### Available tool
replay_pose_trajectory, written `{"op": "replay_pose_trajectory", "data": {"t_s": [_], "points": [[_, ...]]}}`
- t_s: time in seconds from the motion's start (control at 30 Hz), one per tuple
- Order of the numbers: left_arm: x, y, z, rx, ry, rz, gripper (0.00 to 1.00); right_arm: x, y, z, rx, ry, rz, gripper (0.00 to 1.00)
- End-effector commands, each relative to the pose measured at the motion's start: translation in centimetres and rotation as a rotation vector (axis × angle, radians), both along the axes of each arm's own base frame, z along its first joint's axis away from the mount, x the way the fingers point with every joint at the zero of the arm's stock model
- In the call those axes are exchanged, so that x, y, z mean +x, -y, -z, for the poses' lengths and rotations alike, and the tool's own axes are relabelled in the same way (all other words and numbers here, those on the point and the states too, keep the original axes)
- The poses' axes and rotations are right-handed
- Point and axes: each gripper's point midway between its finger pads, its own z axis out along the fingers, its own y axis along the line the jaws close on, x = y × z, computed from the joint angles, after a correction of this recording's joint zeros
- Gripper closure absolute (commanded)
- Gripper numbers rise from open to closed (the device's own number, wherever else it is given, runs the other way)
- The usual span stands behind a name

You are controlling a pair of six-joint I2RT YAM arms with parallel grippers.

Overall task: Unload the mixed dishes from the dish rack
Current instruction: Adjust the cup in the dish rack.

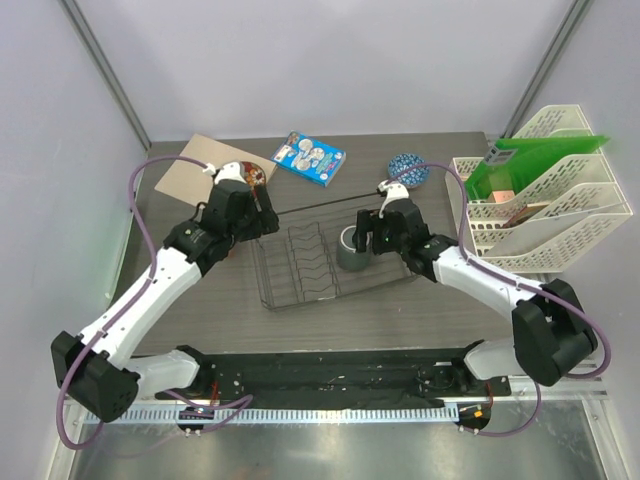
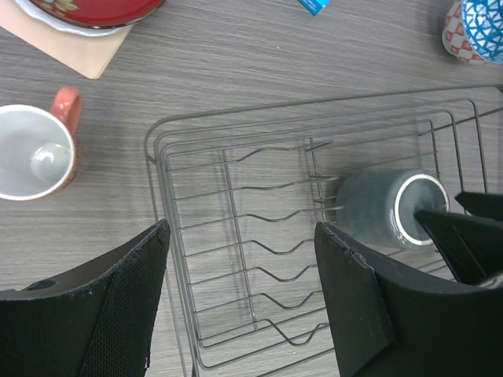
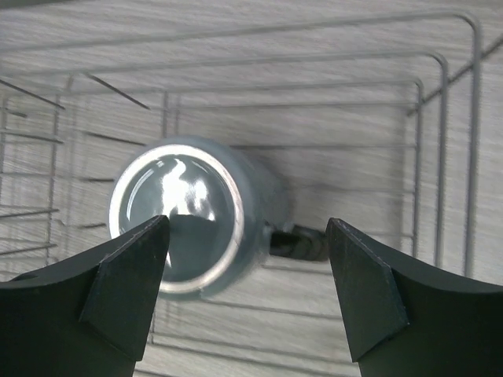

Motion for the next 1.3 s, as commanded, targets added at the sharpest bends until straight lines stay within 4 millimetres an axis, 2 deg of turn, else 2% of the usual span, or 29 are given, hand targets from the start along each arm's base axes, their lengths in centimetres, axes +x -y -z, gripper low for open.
{"op": "replay_pose_trajectory", "data": {"t_s": [0.0,0.23,0.4,0.53,0.67,0.77,0.83,1.03,1.27], "points": [[0.2,1.9,-0.6,-0.037,0.036,0.059,0.27,1.4,-1.5,-1.4,0.042,0.049,-0.031,0.15],[0.6,6.0,0.7,-0.034,0.002,0.146,0.29,0.5,-2.4,-0.2,0.082,-0.013,-0.055,0.18],[0.7,9.4,1.8,-0.068,-0.030,0.216,0.30,-0.8,-2.0,0.1,0.106,-0.027,-0.046,0.19],[0.2,12.5,2.5,-0.112,-0.047,0.301,0.33,-0.9,-1.5,0.0,0.101,-0.015,-0.024,0.18],[-0.4,16.0,3.0,-0.114,-0.048,0.384,0.40,-0.5,-1.6,-0.5,0.108,-0.006,-0.020,0.17],[-0.8,18.1,4.1,-0.109,-0.068,0.424,0.47,-0.5,-1.8,-0.4,0.108,-0.018,-0.019,0.17],[-1.1,19.0,5.2,-0.100,-0.094,0.437,0.53,-0.6,-1.9,-0.5,0.111,-0.024,-0.022,0.17],[-1.5,19.8,7.6,-0.087,-0.150,0.446,0.69,-1.3,-1.6,-0.7,0.135,-0.035,-0.007,0.18],[-1.1,20.2,8.9,-0.071,-0.166,0.445,0.72,-2.9,-2.0,-0.3,0.185,-0.073,-0.034,0.19]]}}
